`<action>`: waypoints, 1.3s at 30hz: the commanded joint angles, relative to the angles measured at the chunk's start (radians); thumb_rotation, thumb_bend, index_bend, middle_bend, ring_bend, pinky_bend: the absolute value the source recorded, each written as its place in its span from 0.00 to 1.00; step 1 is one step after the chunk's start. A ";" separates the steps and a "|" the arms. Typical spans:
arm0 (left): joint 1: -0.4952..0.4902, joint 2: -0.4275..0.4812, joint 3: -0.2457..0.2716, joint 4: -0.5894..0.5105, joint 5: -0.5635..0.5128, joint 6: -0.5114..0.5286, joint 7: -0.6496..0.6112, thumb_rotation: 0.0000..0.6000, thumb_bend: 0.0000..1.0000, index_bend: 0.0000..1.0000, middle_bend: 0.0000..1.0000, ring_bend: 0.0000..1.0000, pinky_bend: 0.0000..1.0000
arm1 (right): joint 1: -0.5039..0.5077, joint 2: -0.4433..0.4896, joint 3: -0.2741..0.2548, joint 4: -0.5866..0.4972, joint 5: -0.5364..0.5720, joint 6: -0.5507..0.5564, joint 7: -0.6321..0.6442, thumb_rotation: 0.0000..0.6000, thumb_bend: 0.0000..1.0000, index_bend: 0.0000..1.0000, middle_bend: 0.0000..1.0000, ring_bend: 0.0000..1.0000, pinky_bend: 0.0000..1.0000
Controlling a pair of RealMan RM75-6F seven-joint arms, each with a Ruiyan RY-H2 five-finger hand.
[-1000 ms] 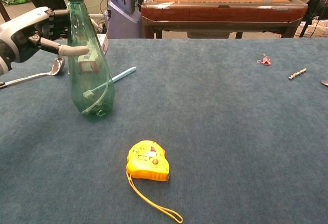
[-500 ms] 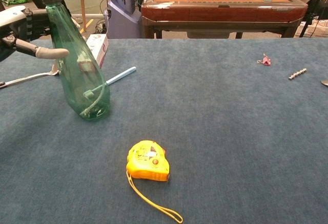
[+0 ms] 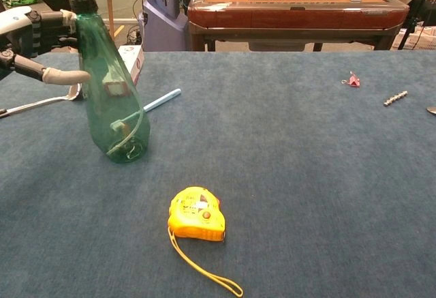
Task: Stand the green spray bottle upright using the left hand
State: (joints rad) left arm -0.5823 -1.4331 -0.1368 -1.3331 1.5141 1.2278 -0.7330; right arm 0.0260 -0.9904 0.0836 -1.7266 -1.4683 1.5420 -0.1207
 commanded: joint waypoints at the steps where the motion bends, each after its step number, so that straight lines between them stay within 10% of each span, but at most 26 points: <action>1: -0.002 0.006 0.000 -0.012 -0.001 -0.004 0.009 1.00 0.20 0.28 0.22 0.10 0.07 | -0.002 0.001 0.000 0.001 -0.001 0.002 0.002 1.00 0.18 0.20 0.14 0.12 0.14; 15: 0.009 0.055 0.007 -0.056 -0.021 -0.028 0.064 1.00 0.20 0.23 0.18 0.07 0.07 | -0.007 -0.001 -0.001 0.013 -0.005 0.007 0.024 1.00 0.18 0.20 0.14 0.12 0.14; 23: 0.030 0.105 0.016 -0.089 -0.034 -0.027 0.156 0.76 0.20 0.20 0.16 0.06 0.07 | -0.013 0.005 -0.001 0.010 -0.004 0.013 0.022 1.00 0.18 0.20 0.14 0.12 0.14; 39: 0.119 0.234 0.033 -0.180 -0.150 -0.022 0.409 0.83 0.20 0.21 0.16 0.06 0.07 | -0.002 0.005 0.002 0.014 0.004 -0.013 0.020 1.00 0.18 0.20 0.14 0.12 0.14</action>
State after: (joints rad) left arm -0.4844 -1.2254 -0.1067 -1.4832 1.3943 1.2037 -0.3630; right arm 0.0230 -0.9860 0.0858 -1.7122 -1.4649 1.5314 -0.0998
